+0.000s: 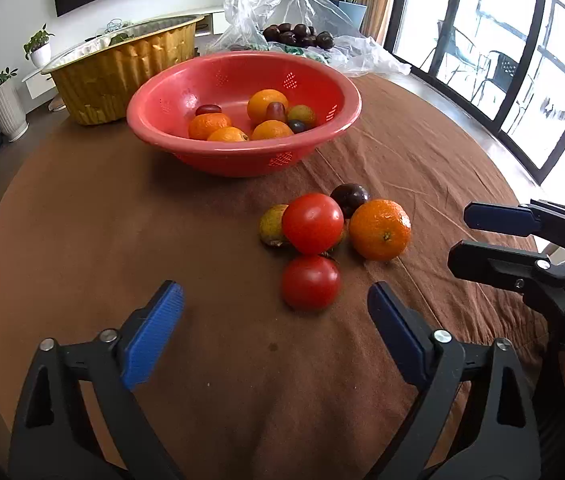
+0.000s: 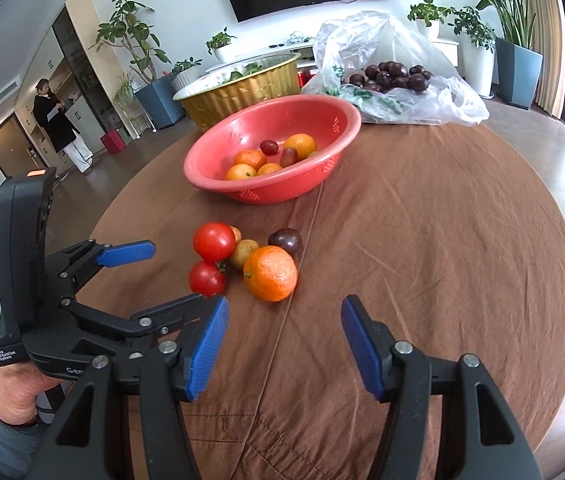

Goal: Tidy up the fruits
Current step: 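Grasp a red tomato with the left tool while the right tool grasps a tangerine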

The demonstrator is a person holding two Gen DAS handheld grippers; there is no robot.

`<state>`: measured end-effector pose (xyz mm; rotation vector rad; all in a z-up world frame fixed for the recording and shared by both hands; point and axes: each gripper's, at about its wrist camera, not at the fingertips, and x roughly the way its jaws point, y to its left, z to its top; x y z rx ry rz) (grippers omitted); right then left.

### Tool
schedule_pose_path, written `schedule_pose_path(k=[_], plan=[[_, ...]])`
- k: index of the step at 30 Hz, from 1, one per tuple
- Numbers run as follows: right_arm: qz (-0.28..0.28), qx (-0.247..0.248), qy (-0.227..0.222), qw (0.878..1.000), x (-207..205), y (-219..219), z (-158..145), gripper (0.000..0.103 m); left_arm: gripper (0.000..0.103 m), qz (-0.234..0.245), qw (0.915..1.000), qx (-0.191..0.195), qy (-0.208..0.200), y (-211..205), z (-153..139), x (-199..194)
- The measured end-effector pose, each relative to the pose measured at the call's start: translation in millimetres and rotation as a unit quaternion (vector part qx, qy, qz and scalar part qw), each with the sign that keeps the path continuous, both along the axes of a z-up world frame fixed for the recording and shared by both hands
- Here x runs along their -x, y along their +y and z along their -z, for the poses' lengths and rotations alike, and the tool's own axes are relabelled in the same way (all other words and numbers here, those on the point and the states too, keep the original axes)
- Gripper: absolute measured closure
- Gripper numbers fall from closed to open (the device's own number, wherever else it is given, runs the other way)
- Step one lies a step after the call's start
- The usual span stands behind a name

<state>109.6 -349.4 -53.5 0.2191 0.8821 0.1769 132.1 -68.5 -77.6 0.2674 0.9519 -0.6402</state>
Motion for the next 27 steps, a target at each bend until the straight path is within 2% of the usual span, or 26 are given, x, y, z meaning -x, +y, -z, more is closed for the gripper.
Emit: schedule_pose_path(k=[2, 4, 6, 11, 13, 18, 27], plan=[[0.001, -0.004, 0.001, 1.0, 0, -2, 1, 0.04, 0.018, 0.001, 1.0, -0.001, 0.005, -5, 3, -4], [0.003, -0.006, 0.002, 1.0, 0, -3, 3, 0.04, 0.034, 0.005, 0.9999, 0.001, 0.012, -8, 6, -6], [0.003, -0.007, 0.003, 1.0, -1, -4, 4, 0.04, 0.044, 0.009, 0.9998, -0.001, 0.018, -13, 9, -7], [0.004, -0.01, 0.004, 1.0, -1, -5, 6, 0.04, 0.052, 0.013, 0.9997, 0.001, 0.021, -17, 12, -7], [0.004, -0.009, 0.004, 1.0, -1, -5, 6, 0.041, 0.061, 0.013, 0.9997, 0.004, 0.021, -16, 12, -6], [0.003, -0.009, 0.005, 1.0, -2, -5, 7, 0.041, 0.07, 0.021, 0.9995, 0.008, 0.022, -17, 12, -6], [0.0, -0.003, 0.009, 1.0, -4, -2, 8, 0.041, 0.073, 0.023, 0.9995, 0.01, 0.021, -15, 11, -1]])
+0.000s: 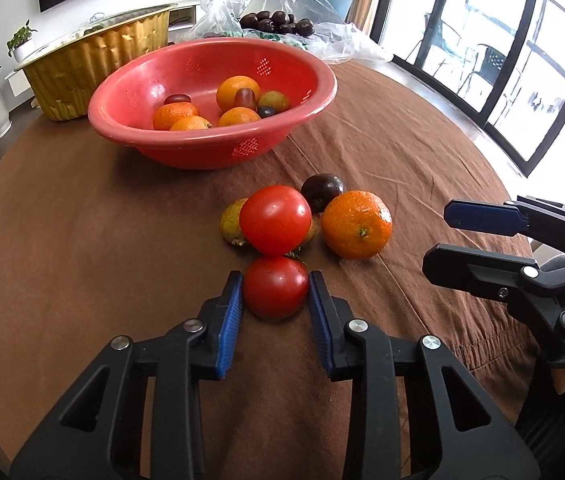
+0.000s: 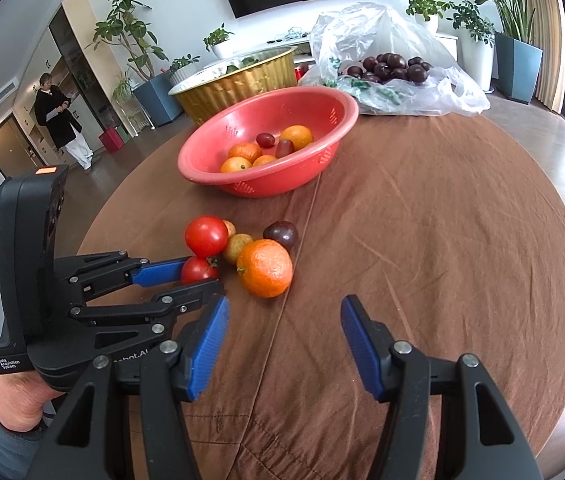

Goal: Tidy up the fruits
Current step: 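Grasp a red tomato with the left tool while the right tool grasps a tangerine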

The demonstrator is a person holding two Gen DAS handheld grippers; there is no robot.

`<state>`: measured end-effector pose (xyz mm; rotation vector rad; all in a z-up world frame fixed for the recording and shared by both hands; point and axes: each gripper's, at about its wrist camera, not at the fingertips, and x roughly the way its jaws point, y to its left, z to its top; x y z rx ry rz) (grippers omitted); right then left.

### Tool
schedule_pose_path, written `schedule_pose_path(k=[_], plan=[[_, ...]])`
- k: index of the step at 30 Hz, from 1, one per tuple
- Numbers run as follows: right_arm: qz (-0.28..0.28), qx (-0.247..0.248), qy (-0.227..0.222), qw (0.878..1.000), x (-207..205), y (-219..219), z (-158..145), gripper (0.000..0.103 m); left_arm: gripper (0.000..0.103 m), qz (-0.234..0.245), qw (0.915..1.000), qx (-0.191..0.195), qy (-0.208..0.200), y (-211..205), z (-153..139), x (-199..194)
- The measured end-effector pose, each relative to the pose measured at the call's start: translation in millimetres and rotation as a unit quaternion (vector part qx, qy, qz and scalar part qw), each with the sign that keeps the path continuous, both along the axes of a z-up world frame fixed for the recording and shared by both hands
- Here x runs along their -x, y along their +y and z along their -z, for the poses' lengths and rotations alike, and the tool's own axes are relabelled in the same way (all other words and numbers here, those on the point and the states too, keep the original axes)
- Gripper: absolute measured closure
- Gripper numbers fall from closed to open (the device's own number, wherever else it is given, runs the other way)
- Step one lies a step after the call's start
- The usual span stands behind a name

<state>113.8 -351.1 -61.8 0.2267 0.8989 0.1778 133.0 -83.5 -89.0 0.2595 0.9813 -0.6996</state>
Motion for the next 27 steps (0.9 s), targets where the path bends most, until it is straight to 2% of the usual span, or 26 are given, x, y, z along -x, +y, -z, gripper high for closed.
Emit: schedule_pose_path(k=[8, 13, 27], plan=[[-0.014, 0.018, 0.004, 1.0, -10, 10, -2, 0.042, 0.073, -0.006, 1.0, 0.006, 0.003, 10, -2, 3], [-0.03, 0.033, 0.019, 0.999, -21, 20, 6, 0.046, 0.073, -0.005, 0.9999, 0.004, 0.008, 16, -2, 7], [-0.041, 0.065, 0.031, 0.997, -47, 30, 16, 0.048, 0.073, -0.018, 0.9995, 0.017, 0.019, 37, -2, 16]])
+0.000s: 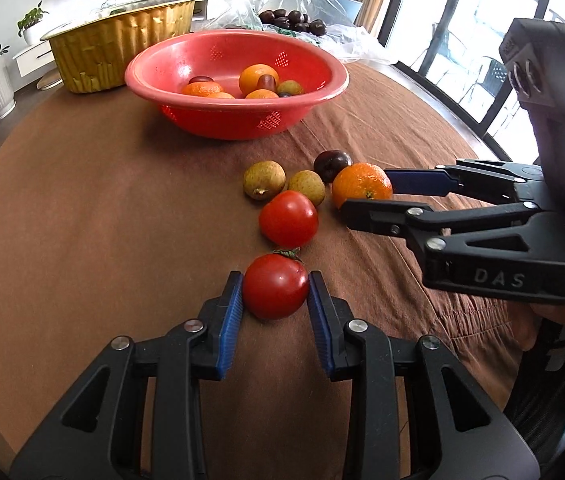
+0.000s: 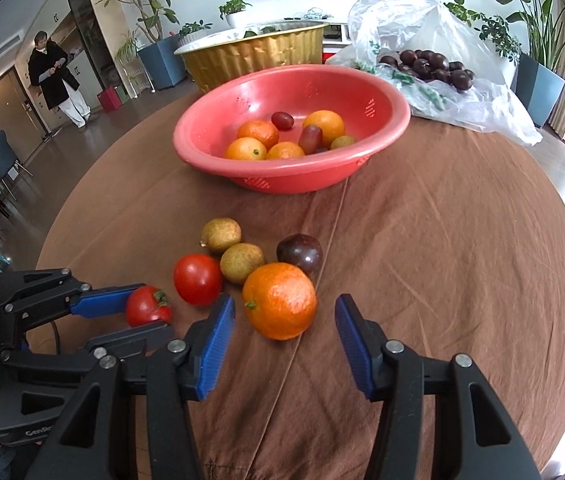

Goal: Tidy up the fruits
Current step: 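Grasp a red tomato with the left tool while the right tool grasps a tangerine, then carry the tomato and tangerine to the red bowl and release them inside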

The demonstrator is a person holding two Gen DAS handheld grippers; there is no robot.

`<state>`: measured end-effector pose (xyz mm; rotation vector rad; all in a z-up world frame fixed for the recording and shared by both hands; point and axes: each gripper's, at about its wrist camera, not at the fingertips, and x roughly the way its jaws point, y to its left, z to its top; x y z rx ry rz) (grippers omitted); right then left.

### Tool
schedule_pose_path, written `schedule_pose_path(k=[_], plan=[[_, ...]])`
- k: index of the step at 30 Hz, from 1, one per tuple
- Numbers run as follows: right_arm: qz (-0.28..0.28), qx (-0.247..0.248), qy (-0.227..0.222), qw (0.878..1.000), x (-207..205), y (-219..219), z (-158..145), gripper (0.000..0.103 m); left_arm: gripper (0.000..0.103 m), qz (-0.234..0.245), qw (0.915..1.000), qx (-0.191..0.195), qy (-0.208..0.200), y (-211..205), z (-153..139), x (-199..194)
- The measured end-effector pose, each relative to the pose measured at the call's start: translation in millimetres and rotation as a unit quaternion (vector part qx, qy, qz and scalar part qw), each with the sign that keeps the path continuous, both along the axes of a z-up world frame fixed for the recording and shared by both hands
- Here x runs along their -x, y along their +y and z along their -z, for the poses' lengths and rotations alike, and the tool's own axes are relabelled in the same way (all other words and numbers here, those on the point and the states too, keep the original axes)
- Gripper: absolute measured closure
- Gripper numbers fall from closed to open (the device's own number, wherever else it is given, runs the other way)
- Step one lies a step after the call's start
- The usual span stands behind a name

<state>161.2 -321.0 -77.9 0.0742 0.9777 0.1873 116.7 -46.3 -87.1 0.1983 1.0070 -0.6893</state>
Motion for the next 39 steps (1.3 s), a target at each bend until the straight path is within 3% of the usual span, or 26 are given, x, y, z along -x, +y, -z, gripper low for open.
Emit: schedule_pose_path(k=[11, 28, 39], plan=[[-0.013, 0.0, 0.009, 1.0, -4, 3, 7, 0.062, 0.073, -0.008, 0.9999, 0.009, 0.003, 6, 0, 3], [-0.007, -0.019, -0.007, 1.0, 9, -5, -8, 0.063, 0.073, -0.023, 0.9995, 0.021, 0.003, 15, -6, 2], [0.028, -0.044, -0.031, 0.998, 13, -37, -36, 0.063, 0.073, -0.04, 0.9981, 0.043, -0.018, 31, -40, -20]])
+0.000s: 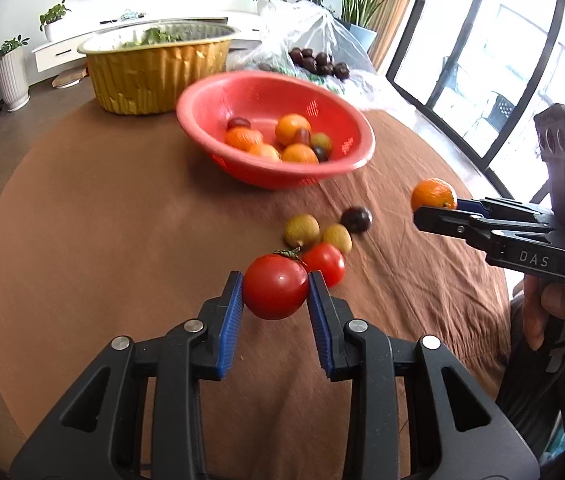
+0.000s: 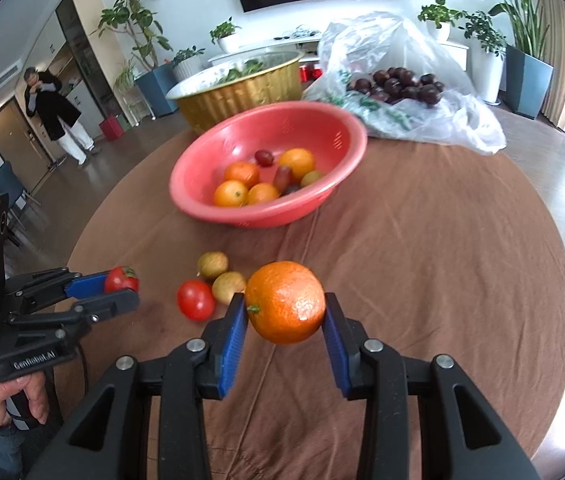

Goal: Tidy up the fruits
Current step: 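Carry the tomato and tangerine to the red bowl and release them inside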

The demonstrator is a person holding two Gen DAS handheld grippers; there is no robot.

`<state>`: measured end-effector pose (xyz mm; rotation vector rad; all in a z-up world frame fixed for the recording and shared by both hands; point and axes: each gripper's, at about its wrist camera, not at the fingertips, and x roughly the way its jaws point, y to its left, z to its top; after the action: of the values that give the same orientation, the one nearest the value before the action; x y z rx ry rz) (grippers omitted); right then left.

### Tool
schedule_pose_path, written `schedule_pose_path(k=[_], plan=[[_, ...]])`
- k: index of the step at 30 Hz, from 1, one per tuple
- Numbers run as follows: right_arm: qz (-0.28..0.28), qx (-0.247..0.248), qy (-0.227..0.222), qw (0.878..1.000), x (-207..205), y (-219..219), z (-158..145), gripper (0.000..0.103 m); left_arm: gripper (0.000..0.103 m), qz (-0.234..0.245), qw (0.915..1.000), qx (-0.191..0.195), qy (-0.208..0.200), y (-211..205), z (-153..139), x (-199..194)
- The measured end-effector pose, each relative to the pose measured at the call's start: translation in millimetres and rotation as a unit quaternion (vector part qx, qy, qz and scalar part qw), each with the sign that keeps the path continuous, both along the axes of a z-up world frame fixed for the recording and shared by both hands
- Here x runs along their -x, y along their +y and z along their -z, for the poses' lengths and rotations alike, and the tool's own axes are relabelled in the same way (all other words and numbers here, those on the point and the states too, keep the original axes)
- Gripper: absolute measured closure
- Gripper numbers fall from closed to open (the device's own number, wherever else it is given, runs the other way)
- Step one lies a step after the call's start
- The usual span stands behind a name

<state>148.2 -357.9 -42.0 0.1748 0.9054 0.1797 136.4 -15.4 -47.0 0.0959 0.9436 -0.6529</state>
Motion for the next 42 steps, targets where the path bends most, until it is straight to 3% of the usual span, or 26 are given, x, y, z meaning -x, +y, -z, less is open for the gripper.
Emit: schedule_pose_path(k=[9, 17, 23, 31, 40, 42], plan=[[0.028, 0.008, -0.028, 0.999, -24, -33, -35, 0.063, 0.073, -0.002, 0.9994, 0.005, -0.036, -7, -44, -47], [0.002, -0.005, -0.035, 0.999, -86, -26, -60, 0.063, 0.073, 0.008, 0.999, -0.004, -0.043, -39, -64, -109], [-0.016, -0.02, -0.013, 1.0, -133, -10, -51, 0.063, 0.073, 0.032, 0.9989, -0.025, -0.026, -77, -41, -136], [-0.014, -0.067, 0.04, 0.997, -179, -11, -17, 0.063, 0.073, 0.05, 0.998, -0.036, -0.014, -110, -7, -154], [-0.02, -0.064, 0.06, 0.996, -197, -2, 6, 0.063, 0.073, 0.049, 0.9975, -0.05, -0.008, -114, 13, -162], [-0.025, -0.041, 0.057, 0.997, -198, 5, 7, 0.063, 0.073, 0.048, 0.9976, -0.05, -0.009, -114, 15, -163]])
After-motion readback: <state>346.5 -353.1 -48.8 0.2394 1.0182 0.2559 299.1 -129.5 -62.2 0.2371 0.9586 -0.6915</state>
